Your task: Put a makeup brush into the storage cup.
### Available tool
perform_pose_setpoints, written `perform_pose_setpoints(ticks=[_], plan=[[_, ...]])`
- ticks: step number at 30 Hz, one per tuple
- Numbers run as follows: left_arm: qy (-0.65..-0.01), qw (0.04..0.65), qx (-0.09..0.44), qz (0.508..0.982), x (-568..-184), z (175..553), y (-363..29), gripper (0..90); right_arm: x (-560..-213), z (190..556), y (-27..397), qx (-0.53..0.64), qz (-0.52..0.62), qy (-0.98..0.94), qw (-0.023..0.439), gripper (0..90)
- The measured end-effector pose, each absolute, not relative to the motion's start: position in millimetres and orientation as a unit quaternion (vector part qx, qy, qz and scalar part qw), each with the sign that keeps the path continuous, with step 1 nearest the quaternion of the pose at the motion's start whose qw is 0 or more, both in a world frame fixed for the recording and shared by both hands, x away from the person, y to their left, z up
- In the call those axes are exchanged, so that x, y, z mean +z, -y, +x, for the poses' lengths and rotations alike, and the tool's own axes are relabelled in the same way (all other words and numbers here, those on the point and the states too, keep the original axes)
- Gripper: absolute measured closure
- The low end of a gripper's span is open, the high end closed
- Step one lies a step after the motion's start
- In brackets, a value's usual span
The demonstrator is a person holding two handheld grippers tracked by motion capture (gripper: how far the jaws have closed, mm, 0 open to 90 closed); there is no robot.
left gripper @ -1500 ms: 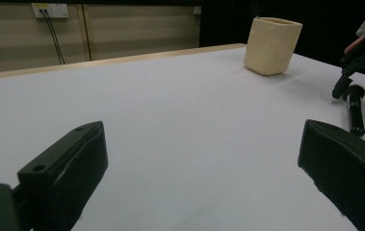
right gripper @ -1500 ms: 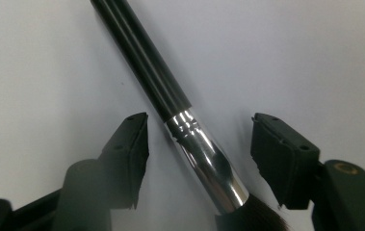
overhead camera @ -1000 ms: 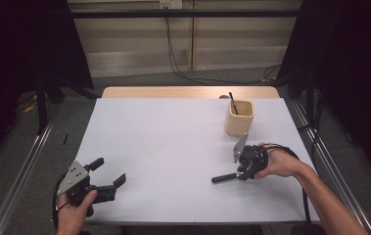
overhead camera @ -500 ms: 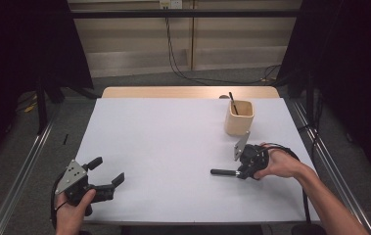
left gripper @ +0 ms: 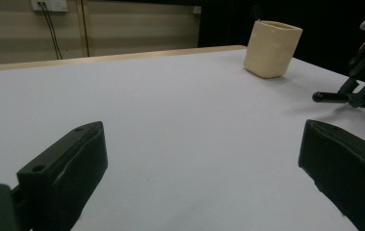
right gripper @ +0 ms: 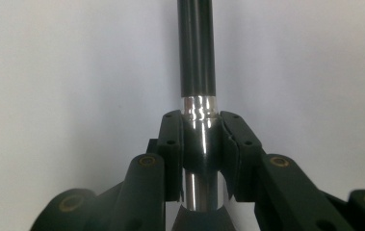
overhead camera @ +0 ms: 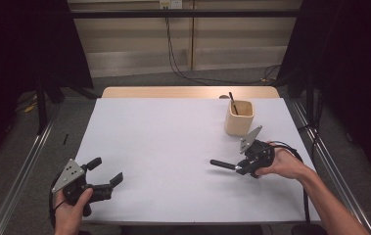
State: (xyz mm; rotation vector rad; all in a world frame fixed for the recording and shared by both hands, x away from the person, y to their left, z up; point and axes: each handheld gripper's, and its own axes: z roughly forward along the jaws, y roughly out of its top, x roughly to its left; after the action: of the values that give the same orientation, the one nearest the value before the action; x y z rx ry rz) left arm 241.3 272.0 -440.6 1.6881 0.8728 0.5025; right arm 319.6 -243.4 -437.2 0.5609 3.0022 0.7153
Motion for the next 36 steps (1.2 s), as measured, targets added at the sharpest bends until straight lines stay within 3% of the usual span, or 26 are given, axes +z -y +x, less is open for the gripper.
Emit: perform_pose_setpoints(ticks=[15, 23, 36], plan=[[-0.358, 0.550, 0.218, 0.723, -438, 241, -268, 3.3, -429, 314, 253, 0.370, 0.273, -0.884, 0.081, 72.1], [-0.341, 0.558, 0.211, 0.727, -433, 241, -261, 3.2, -424, 311, 256, 0.425, 0.294, -0.852, 0.084, 72.1], [-0.294, 0.561, 0.155, 0.758, -428, 247, -229, 2.5, -417, 311, 234, 0.448, 0.264, -0.852, 0.068, 72.1]])
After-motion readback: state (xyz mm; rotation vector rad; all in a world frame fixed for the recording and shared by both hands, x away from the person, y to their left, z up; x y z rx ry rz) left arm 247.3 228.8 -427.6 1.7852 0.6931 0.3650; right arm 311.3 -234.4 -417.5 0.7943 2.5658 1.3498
